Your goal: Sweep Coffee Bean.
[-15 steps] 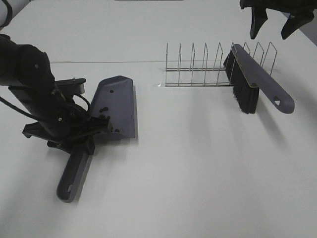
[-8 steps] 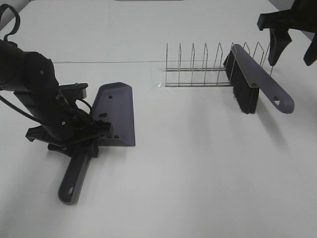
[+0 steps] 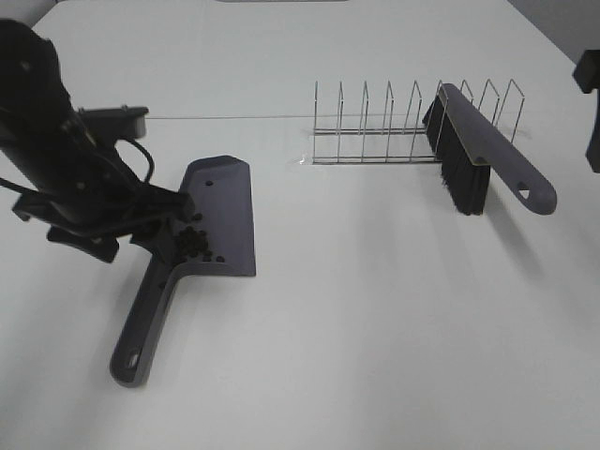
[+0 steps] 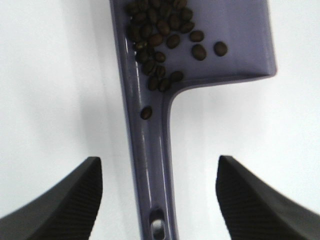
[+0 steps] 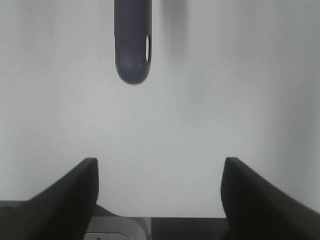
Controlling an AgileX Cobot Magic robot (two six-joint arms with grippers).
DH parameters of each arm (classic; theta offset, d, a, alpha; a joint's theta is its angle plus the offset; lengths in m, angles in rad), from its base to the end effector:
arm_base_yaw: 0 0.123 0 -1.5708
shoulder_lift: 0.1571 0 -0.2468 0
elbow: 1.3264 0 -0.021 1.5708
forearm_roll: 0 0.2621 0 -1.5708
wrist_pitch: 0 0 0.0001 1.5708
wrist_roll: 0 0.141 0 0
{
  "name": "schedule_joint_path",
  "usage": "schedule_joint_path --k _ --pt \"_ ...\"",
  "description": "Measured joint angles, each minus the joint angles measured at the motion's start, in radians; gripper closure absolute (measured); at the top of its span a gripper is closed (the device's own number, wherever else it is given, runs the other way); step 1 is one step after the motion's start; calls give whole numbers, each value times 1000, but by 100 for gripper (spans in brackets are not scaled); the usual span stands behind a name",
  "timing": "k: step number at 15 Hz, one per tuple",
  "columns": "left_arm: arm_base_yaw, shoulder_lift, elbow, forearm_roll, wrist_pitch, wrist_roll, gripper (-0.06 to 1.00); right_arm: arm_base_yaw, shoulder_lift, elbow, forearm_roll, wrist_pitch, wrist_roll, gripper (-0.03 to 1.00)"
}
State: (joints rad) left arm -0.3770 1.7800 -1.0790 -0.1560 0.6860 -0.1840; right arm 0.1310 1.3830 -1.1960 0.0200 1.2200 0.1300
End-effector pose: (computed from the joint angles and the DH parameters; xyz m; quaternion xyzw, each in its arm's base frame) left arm 0.3231 -0.1429 0.0847 0.0424 0.9883 -0.0921 0.1137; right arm 0.2874 0.0405 0.2279 0.0017 0.9921 0.0260 0.1229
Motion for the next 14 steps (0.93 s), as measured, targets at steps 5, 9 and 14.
schedule_joint_path --k 5,9,14 --pt "0 -464 0 195 357 -74 32 0 -430 296 0 2 -4 31" --pt "0 -787 0 205 499 -76 32 0 -718 465 0 5 -4 31" --pt "0 -1251 173 209 524 -71 32 0 -1087 635 0 7 -29 31"
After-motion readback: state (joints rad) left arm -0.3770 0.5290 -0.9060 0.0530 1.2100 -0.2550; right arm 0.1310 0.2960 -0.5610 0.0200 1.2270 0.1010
